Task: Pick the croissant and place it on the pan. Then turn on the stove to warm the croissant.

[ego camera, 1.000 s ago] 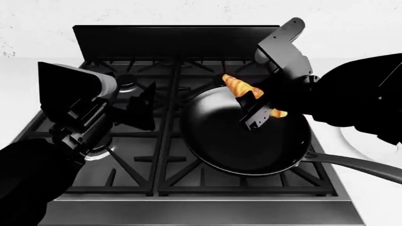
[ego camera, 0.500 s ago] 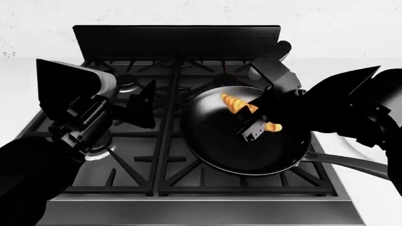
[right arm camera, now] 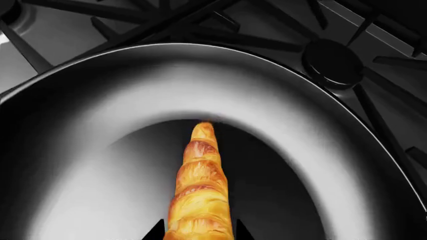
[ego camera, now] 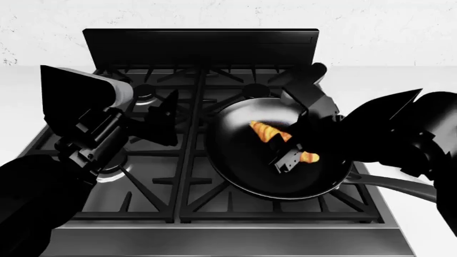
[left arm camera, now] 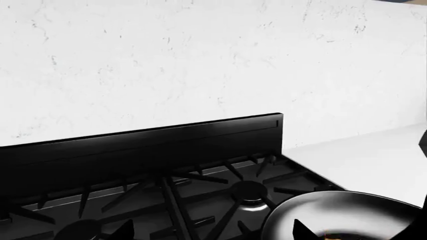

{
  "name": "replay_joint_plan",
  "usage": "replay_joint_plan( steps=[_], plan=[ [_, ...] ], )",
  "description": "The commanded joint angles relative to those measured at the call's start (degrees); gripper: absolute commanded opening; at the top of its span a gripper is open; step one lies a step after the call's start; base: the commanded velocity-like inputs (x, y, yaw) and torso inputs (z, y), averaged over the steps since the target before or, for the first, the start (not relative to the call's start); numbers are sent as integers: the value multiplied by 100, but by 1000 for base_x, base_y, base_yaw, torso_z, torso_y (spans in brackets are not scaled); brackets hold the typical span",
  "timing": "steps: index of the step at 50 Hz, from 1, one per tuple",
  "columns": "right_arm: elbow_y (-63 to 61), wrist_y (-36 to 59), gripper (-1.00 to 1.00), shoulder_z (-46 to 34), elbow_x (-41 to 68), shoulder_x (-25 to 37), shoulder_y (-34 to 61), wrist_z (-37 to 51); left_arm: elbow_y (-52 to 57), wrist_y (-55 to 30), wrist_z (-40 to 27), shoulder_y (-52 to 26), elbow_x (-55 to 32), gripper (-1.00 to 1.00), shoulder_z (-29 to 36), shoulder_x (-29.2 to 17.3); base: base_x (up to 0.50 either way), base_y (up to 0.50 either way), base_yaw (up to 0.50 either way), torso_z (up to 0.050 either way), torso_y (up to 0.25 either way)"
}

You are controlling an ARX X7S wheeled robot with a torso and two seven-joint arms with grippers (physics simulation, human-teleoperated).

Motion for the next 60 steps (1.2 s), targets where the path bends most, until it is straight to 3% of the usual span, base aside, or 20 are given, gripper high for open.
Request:
replay_joint_plan(
  steps=[1,2,19,31,36,42,50,60],
  plan=[
    [-9,-8,-100,-21,-13,1,-16,-42,18,-8,-35,-13,-46,100,14,-12,0,0,0,0,0],
    [-13,-6,100,-24,-14,1,-13,-42,23,-11,-36,-14,-56,100,11,-15,0,0,0,0,0],
    [-320,108,100,120,149,67,113,193,66,7,-65,38,-160,100,-59,-58,0,0,0,0,0],
    [-1274,554,100,715,923,291,163,1214,172,-4,-80,145,-352,100,-210,-81,0,0,0,0,0],
    [-1820,650,100,1145,1542,417,-84,2106,341,76,-115,286,-357,100,-306,-127,0,0,0,0,0],
    [-2574,306,100,1913,2403,564,-551,4104,694,42,-237,529,-585,100,-609,-160,0,0,0,0,0],
    [-3594,-401,100,2499,3120,705,-1176,6142,1049,-93,-387,818,-1058,100,-952,-111,0,0,0,0,0],
    [-4341,-1256,100,3001,3413,685,-1858,7044,1318,-199,-647,1103,-1568,100,-1255,-34,0,0,0,0,0]
  ],
)
